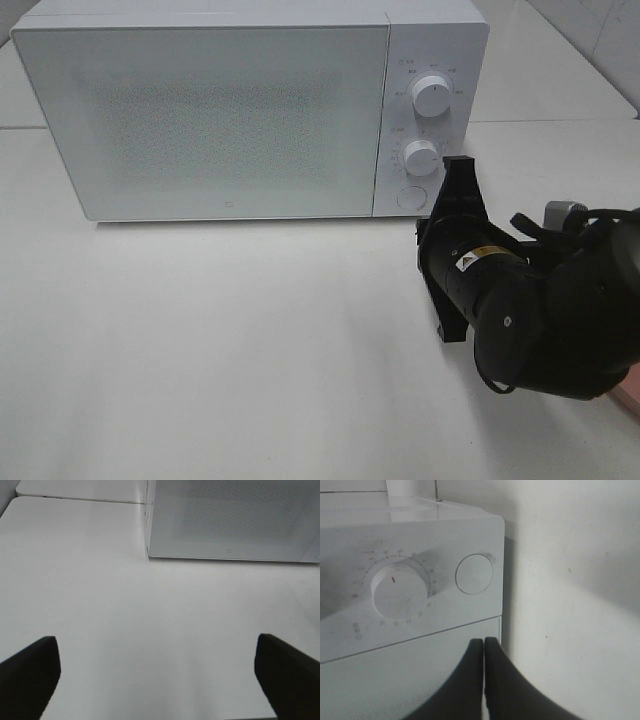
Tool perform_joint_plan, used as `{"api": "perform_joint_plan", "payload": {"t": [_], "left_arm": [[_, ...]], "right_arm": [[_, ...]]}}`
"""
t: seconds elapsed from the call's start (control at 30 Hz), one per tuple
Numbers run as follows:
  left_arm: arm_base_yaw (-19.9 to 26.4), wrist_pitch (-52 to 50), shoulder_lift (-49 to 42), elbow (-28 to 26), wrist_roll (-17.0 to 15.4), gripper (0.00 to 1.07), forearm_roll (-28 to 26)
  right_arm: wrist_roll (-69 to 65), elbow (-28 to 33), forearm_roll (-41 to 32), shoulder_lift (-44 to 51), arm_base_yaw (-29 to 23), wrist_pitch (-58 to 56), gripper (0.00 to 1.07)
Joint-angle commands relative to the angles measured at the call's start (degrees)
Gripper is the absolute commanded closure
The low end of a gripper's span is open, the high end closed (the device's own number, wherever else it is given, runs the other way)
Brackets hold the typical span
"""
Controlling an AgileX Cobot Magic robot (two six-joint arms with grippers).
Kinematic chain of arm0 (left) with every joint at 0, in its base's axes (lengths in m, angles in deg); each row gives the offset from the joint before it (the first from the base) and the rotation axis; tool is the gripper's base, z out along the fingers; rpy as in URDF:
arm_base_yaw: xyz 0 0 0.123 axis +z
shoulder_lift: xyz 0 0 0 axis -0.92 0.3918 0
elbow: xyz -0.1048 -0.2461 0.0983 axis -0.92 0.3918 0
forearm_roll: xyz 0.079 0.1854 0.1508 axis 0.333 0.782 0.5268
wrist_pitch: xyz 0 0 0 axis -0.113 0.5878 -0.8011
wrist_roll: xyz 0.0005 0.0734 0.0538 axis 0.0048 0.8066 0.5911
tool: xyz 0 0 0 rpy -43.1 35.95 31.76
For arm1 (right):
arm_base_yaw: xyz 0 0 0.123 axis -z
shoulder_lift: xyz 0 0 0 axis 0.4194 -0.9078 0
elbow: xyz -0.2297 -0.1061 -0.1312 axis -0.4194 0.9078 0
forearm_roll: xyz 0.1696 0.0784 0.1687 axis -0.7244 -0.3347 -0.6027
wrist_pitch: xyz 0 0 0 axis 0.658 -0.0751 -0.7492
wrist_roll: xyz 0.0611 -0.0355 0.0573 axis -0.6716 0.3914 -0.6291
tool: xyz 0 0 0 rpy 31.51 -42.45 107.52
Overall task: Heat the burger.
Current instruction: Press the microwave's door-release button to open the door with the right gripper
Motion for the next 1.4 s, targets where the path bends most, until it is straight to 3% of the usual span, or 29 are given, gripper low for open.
{"api": "perform_joint_plan", "payload": {"t": [0.03,0.3,1.4], "left_arm": [[0.00,-0.46,-1.20,0.23,0.11,0.09,0.00],[0.00,-0.46,-1.20,0.23,0.11,0.09,0.00],[0.00,-0.46,-0.86,0.23,0.11,0.09,0.00]], "right_arm": [[0.11,-1.55,1.32,-0.46,1.55,-0.74,1.07],[0.63,-5.44,3.67,-2.69,5.16,-3.38,1.07],[-0.80,-16.62,6.59,-13.52,10.43,-6.42,1.07]]}}
